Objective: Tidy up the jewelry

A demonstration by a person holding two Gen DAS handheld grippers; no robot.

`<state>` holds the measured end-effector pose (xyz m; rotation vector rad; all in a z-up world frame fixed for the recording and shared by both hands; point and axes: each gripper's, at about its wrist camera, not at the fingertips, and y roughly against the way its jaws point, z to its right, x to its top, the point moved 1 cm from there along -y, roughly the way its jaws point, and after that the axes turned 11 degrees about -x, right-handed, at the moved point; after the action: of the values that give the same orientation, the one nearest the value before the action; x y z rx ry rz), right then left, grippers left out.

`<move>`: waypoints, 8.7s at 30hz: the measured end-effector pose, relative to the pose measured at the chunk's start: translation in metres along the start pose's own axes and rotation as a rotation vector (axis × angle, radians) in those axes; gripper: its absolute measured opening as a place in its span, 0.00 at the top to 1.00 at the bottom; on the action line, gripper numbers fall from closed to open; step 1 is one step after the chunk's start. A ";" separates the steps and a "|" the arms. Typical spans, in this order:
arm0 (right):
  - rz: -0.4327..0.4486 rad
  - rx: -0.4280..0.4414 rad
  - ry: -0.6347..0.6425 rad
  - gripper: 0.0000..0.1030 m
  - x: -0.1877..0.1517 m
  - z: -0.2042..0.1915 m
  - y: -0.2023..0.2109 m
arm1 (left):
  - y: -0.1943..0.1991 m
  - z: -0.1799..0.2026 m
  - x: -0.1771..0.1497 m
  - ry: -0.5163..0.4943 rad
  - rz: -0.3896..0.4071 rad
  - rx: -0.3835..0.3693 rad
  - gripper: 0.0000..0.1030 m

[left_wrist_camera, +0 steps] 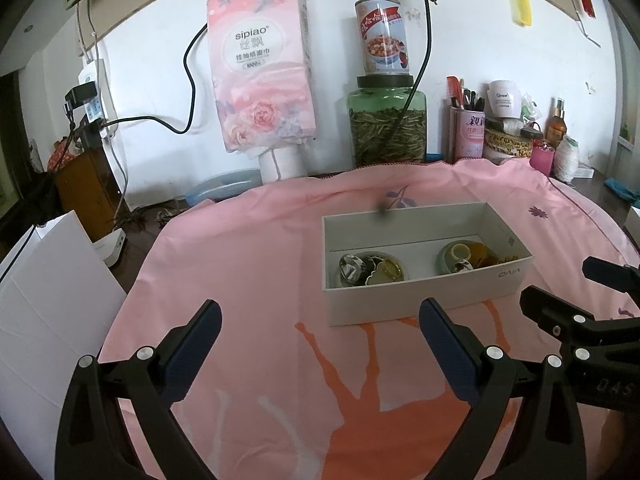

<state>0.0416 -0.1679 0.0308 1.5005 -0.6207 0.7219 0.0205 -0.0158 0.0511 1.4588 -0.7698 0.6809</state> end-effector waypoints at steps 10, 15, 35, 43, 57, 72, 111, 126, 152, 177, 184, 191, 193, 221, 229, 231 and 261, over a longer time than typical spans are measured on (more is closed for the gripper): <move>0.000 0.000 0.002 0.07 0.001 0.001 0.000 | 0.000 0.001 0.000 0.000 -0.001 0.002 0.06; 0.000 0.001 0.001 0.07 0.001 0.001 0.000 | 0.000 0.000 0.001 -0.003 0.002 0.007 0.06; 0.000 0.001 0.002 0.07 0.001 0.000 0.000 | 0.001 -0.001 0.002 -0.007 0.004 0.011 0.06; 0.001 -0.001 0.003 0.07 0.001 0.000 0.000 | 0.001 0.000 0.001 -0.005 0.002 0.012 0.06; 0.000 0.000 0.002 0.07 0.001 -0.001 -0.001 | 0.000 0.000 0.001 -0.005 0.002 0.012 0.06; 0.000 -0.002 0.002 0.07 0.001 -0.001 -0.001 | 0.001 -0.001 0.001 -0.006 0.000 0.013 0.06; 0.000 -0.004 0.007 0.07 0.000 -0.002 -0.001 | 0.000 -0.007 0.001 -0.002 0.002 0.015 0.06; 0.000 -0.004 0.007 0.07 0.000 -0.002 -0.002 | -0.001 -0.007 0.000 -0.004 0.002 0.016 0.06; -0.186 0.005 0.091 0.07 -0.034 -0.010 -0.030 | -0.036 -0.022 -0.046 0.098 -0.275 -0.110 0.05; -0.196 -0.013 0.186 0.06 -0.051 -0.012 -0.016 | -0.015 -0.024 -0.064 0.115 -0.281 -0.137 0.05; -0.198 -0.008 0.183 0.05 -0.049 -0.013 -0.016 | -0.024 -0.021 -0.056 0.125 -0.285 -0.123 0.04; -0.199 -0.013 0.178 0.05 -0.049 -0.013 -0.017 | -0.025 -0.020 -0.054 0.148 -0.288 -0.098 0.04; -0.199 -0.016 0.181 0.05 -0.049 -0.013 -0.017 | -0.025 -0.019 -0.053 0.138 -0.286 -0.105 0.04; -0.200 -0.039 0.158 0.06 -0.039 -0.001 -0.026 | -0.031 -0.018 -0.048 0.101 -0.284 -0.132 0.05; -0.198 -0.022 0.122 0.06 -0.033 0.002 -0.029 | -0.023 -0.017 -0.038 0.092 -0.204 -0.086 0.05; -0.194 -0.018 0.105 0.06 -0.032 0.004 -0.028 | -0.019 -0.015 -0.036 0.080 -0.183 -0.080 0.05; -0.188 -0.004 0.051 0.06 -0.032 0.013 -0.027 | -0.018 -0.017 -0.037 0.069 -0.188 -0.073 0.05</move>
<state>0.0422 -0.1809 -0.0108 1.5090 -0.4353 0.6114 0.0135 0.0025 0.0116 1.4136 -0.5895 0.5512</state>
